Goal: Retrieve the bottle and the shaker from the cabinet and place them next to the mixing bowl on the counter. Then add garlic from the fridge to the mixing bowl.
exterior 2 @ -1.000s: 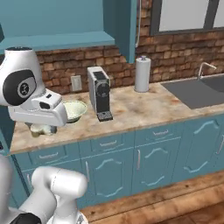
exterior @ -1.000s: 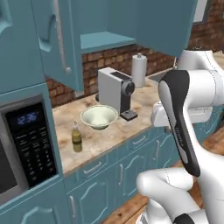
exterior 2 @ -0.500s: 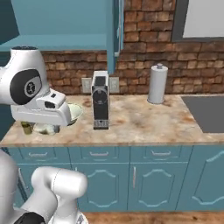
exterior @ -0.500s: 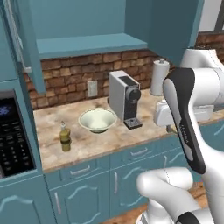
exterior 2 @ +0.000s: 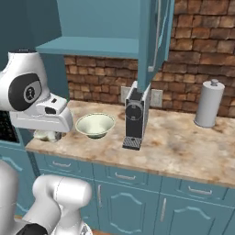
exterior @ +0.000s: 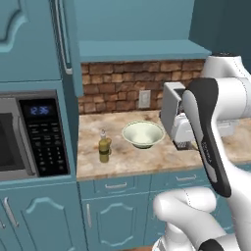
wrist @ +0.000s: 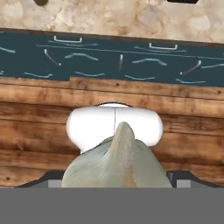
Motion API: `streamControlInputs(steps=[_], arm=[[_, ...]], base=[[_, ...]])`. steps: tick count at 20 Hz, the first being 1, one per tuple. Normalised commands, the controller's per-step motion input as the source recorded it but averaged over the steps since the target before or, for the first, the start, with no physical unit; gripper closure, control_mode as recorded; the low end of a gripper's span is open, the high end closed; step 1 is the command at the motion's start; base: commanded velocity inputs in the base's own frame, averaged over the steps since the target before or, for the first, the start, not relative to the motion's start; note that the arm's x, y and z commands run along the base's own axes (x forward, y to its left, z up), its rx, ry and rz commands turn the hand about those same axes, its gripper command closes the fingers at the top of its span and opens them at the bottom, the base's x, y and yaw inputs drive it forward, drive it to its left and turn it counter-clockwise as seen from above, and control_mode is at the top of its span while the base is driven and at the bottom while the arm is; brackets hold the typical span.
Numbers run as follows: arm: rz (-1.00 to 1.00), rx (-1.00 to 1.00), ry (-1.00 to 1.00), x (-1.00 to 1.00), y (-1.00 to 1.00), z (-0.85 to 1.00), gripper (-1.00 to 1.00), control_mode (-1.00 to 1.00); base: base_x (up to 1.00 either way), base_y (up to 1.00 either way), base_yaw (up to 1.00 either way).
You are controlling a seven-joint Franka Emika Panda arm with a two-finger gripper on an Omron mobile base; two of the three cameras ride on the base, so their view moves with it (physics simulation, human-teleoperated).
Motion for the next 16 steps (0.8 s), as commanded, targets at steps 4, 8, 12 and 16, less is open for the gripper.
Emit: streamControlInputs(steps=[4, 8, 12, 16], arm=[[0.0, 0.0, 0.0, 0.0, 0.0, 0.0, 1.0, 1.0], [0.0, 0.0, 0.0, 0.0, 0.0, 0.0, 1.0, 1.0], [0.0, 0.0, 0.0, 0.0, 0.0, 0.0, 1.0, 1.0], [0.0, 0.0, 0.0, 0.0, 0.0, 0.0, 1.0, 1.0]], base=[[0.62, 0.0, 0.19], [0.63, 0.02, 0.0], [0.58, 0.24, -0.1], [0.35, 0.33, -0.12]])
